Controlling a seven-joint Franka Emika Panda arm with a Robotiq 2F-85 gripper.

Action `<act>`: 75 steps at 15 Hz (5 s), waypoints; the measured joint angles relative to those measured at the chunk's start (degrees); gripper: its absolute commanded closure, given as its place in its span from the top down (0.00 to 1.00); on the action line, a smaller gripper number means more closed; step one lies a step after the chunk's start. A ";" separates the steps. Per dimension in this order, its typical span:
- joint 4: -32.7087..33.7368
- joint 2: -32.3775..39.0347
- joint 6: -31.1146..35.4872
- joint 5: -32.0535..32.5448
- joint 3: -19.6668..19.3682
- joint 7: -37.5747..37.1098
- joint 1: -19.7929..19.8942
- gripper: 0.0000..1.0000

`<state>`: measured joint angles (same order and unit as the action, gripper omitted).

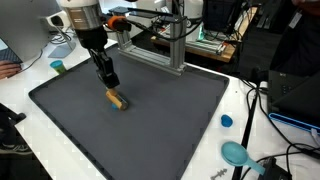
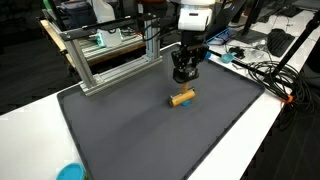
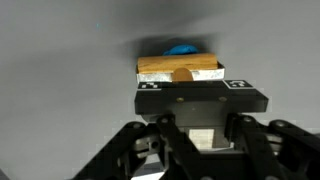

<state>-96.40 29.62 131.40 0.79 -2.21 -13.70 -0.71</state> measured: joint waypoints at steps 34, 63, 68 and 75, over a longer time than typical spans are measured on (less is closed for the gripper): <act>3.54 2.02 -2.72 0.90 -2.11 -0.85 -1.69 0.22; 6.62 -10.43 -28.40 -0.65 5.28 33.38 -0.21 0.22; 10.80 -10.40 -29.02 0.37 5.63 48.22 0.09 0.22; 17.34 -7.76 -28.87 -1.56 6.23 56.98 1.30 0.22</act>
<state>-79.05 21.86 102.53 -0.77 4.03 43.27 0.59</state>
